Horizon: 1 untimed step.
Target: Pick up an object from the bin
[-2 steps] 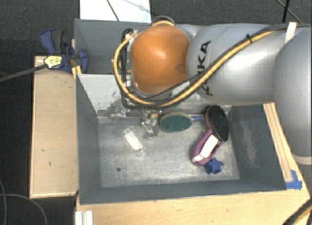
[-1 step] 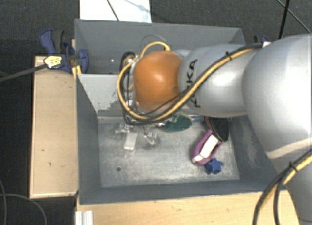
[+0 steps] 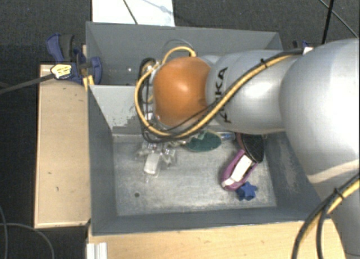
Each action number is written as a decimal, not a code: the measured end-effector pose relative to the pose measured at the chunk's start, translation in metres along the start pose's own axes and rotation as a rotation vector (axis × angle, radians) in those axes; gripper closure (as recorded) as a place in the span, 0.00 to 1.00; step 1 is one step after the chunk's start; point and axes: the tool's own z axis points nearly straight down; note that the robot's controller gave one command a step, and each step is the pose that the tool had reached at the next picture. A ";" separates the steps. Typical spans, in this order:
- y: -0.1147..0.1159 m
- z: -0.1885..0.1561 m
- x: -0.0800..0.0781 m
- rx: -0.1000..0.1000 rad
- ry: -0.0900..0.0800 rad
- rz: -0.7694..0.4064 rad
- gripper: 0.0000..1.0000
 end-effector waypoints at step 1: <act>0.009 -0.181 0.005 0.008 -0.004 -0.002 1.00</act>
Offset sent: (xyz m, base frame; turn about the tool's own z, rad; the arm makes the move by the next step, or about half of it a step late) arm -0.0134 -0.0031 0.1750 -0.0086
